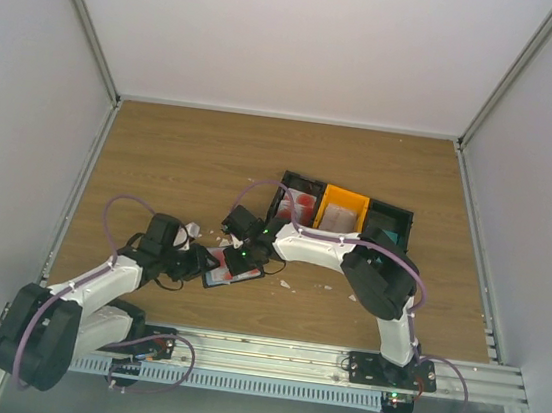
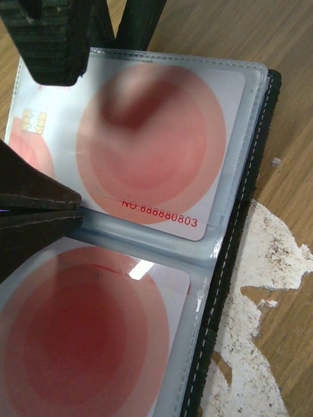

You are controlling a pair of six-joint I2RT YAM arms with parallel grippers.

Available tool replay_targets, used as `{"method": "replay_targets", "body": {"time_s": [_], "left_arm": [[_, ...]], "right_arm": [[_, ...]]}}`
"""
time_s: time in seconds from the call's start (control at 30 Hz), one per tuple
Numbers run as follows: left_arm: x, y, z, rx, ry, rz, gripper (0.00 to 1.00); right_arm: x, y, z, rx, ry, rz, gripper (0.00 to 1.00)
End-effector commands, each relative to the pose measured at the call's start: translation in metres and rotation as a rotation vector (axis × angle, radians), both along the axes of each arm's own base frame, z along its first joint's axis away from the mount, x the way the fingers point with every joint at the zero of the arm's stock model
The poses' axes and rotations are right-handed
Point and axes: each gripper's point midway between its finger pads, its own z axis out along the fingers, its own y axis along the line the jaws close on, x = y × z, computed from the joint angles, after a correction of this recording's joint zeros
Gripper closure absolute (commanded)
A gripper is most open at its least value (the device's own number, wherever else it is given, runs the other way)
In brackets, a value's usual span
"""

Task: Put the credit cards into the card holder
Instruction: Turn over the card slot in the card holder.

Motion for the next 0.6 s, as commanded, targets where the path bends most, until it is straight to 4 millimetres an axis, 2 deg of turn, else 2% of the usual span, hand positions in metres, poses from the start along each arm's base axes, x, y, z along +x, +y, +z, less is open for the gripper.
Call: {"method": "replay_targets", "body": {"time_s": [0.0,0.1,0.2,0.27,0.43,0.57], "left_arm": [[0.007,-0.011,0.010,-0.070,-0.064,-0.051,0.69],[0.009,-0.019,0.018,-0.112,-0.089,-0.084,0.68],[0.011,-0.024,0.022,-0.136,-0.104,-0.111,0.64],[0.012,-0.025,0.023,-0.145,-0.106,-0.123,0.62],[0.015,-0.031,0.027,-0.176,-0.123,-0.151,0.58],[0.019,-0.040,0.033,-0.214,-0.130,-0.175,0.53]], "right_arm": [[-0.001,-0.001,-0.006,-0.019,-0.007,-0.002,0.98],[0.003,0.005,0.013,0.040,-0.043,-0.016,0.95],[0.009,0.005,0.033,0.086,-0.084,-0.040,0.81],[0.013,0.002,0.042,0.103,-0.107,-0.062,0.78],[0.024,-0.025,0.063,0.100,-0.172,-0.153,0.76],[0.039,-0.057,0.082,0.089,-0.246,-0.259,0.73]]}}
